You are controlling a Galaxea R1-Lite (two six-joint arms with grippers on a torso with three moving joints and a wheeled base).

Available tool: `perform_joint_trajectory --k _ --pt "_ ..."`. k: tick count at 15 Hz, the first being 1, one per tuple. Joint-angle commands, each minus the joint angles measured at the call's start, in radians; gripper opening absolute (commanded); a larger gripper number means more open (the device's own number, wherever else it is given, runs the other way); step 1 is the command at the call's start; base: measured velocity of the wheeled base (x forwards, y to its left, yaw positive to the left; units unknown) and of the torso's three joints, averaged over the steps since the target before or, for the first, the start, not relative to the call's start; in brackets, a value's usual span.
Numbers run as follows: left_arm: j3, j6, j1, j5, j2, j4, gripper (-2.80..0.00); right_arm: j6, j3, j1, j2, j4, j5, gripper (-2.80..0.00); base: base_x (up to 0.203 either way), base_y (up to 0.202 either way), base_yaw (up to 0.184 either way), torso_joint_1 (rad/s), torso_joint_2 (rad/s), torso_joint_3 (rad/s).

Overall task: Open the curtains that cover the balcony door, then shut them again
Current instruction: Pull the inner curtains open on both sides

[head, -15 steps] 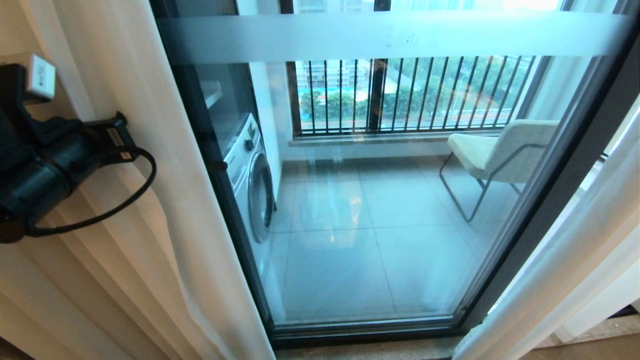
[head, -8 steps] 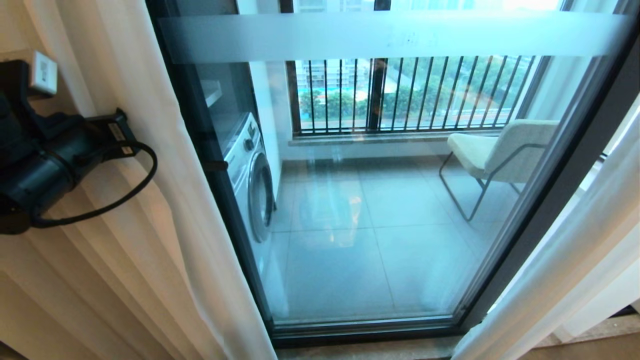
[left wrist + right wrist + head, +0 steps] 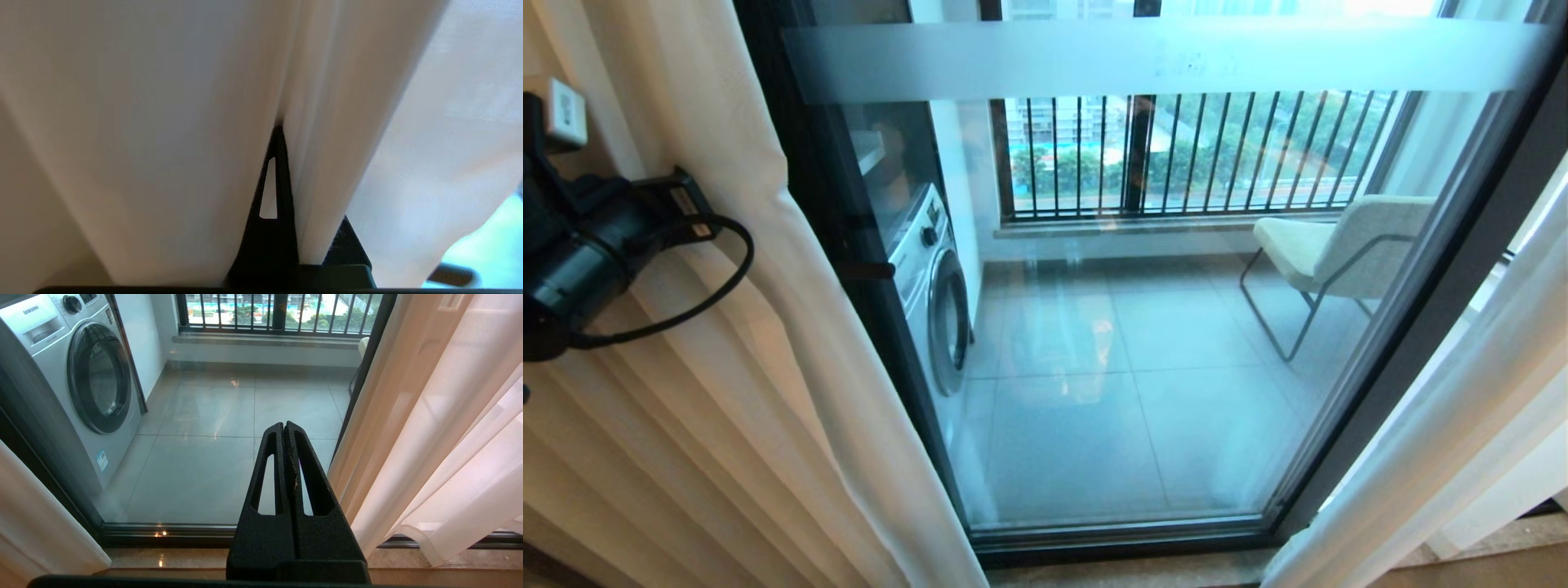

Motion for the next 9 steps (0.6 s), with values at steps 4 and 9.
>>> perform_joint_trajectory --k 4,9 --pt "-0.008 -0.004 0.106 -0.001 0.002 -0.018 -2.80 -0.001 0.000 0.001 0.002 -0.001 0.000 -2.80 0.000 0.000 0.000 0.000 0.00 0.000" --pt "-0.014 -0.008 0.187 -0.005 0.002 -0.019 -2.80 -0.001 0.000 0.000 0.002 -0.001 0.000 -2.80 0.000 0.000 0.000 0.000 0.00 0.000"
